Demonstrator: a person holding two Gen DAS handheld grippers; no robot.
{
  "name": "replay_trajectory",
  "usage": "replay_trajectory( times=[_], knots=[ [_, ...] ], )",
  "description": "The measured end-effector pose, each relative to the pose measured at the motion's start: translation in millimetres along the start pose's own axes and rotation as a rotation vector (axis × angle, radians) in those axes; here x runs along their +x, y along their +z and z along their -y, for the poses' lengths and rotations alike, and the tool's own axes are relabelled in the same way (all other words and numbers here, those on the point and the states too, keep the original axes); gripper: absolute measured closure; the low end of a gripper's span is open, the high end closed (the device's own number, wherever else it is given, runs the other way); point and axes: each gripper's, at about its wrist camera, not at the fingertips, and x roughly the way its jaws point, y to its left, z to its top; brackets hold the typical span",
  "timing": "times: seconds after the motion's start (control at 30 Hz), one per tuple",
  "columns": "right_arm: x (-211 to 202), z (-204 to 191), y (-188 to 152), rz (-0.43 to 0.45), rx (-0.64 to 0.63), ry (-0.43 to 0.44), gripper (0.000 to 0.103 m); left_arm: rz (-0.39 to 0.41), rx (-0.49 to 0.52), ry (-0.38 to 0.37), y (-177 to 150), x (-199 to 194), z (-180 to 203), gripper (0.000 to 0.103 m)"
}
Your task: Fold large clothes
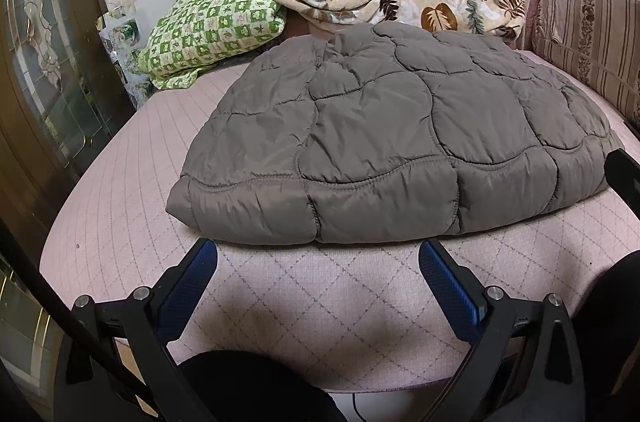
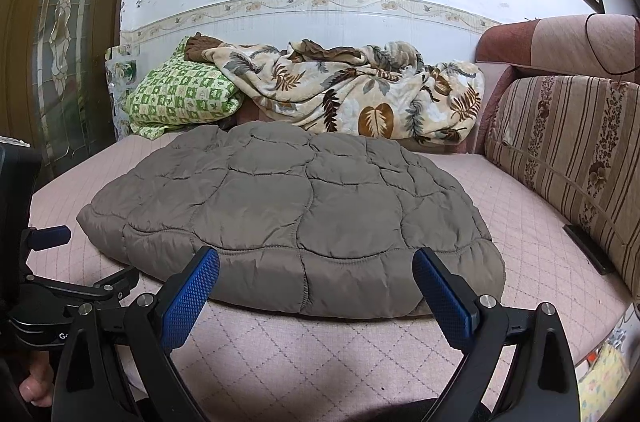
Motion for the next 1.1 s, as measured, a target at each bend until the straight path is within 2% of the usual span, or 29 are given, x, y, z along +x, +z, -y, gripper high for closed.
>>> replay_trajectory(
  times=[1.1],
  knots=[
    [-5.6,7.3,0.7,-0.002,0.009,-0.003,0.004,0.007,0.016,0.012,1.5,-2.1,0.1,0.002]
  ],
)
